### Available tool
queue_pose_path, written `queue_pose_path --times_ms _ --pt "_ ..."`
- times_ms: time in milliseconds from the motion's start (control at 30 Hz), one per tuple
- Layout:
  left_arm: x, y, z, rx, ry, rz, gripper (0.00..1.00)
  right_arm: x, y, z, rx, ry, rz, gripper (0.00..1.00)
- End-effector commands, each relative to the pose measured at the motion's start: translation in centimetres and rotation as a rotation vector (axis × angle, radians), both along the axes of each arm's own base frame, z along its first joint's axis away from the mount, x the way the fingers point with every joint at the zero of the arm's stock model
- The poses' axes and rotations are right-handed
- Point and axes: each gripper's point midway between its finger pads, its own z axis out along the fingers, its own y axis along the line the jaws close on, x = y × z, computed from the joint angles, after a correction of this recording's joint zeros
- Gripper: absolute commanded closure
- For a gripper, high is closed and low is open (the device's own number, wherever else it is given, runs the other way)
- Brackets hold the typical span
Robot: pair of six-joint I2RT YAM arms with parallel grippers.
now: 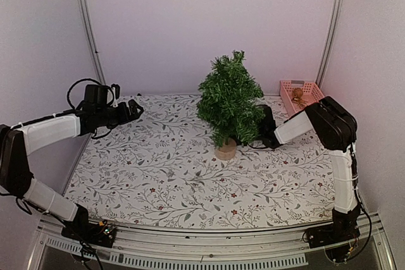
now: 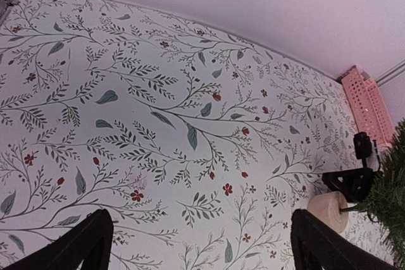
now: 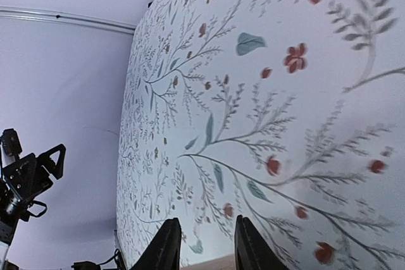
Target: Decorate the small christmas tree
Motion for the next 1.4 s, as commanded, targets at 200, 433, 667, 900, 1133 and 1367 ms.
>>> queue_pose_path --times_ms 200,433,667,900,1133,1367 --pt "-2.9 0.4 -0.3 -0.035 0.005 0.002 0.01 2.7 4.5 0.9 0.053 -0.014 0.028 0.62" --pt "-3.7 -0.4 -0.7 -0.063 0.006 -0.045 0.01 4.2 -0.4 3.0 0.03 -0.053 -0.012 0.43" --pt "-3.8 -0.6 -1.3 -0.065 0.007 -0.059 0.01 0.1 -4.2 2.7 -0.002 -0.01 0.038 0.42" --pt "-3.5 -1.3 -1.2 -0.089 -0.01 -0.09 0.01 -6.3 -2.0 1.3 0.02 0.076 0.173 0.45" --pt "-4.2 -1.3 -1.8 -0.092 0.005 -0.096 0.01 -9.3 -1.3 0.3 0.035 0.129 0.21 0.48" --pt "-4.7 -1.2 -2.7 -0.096 0.024 -0.086 0.01 -9.1 1.4 1.4 0.092 0.113 0.256 0.55"
